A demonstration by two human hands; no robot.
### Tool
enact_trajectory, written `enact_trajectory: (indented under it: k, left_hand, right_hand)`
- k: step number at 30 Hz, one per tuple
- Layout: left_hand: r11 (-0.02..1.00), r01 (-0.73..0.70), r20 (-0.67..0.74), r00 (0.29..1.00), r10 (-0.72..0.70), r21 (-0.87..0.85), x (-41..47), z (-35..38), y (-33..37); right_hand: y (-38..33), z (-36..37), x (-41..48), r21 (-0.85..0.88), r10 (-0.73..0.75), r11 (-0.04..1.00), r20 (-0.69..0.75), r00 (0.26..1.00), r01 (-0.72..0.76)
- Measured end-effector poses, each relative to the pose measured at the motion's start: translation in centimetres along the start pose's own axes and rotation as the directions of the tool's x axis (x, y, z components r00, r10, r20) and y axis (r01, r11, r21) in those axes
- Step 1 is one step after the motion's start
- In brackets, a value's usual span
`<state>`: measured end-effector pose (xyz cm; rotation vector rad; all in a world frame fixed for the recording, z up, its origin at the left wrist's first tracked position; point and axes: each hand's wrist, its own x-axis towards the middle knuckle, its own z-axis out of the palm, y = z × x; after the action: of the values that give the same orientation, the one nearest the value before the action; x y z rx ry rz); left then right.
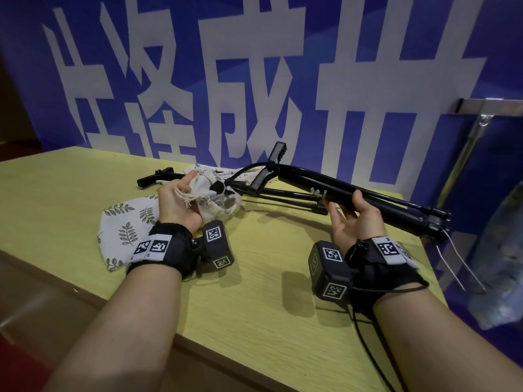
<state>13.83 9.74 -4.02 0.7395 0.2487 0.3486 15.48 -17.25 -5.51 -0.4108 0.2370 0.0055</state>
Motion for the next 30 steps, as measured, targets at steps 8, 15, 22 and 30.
enact_trajectory:
  k: [8, 15, 22, 30]
  left_hand:
    - [0.953, 0.005, -0.001, 1.0, -0.004, 0.304, 0.4, 0.5, -0.8]
    - [0.922, -0.042, 0.076, 0.997, 0.014, 0.384, 0.9, -0.3, -0.5]
    - [0.879, -0.241, -0.021, 0.962, 0.274, 0.411, 1.1, 0.2, -0.8]
    - [0.631, -0.241, 0.096, 0.962, 0.256, 0.738, 0.9, 1.6, 1.9]
  right_hand:
    - [-0.2, 0.4, -0.6, 0.049, 0.036, 0.998, 0.083, 0.996, -0.04]
    - [-0.1, 0.4, -1.1, 0.005, 0.058, 0.998, 0.119, 0.991, -0.059]
    - [0.4, 0.4, -1.1, -0.043, 0.058, 0.998, 0.121, 0.991, -0.054]
    - [0.1, 0.5, -1.2, 0.005, 0.079, 0.997, 0.061, 0.995, -0.079]
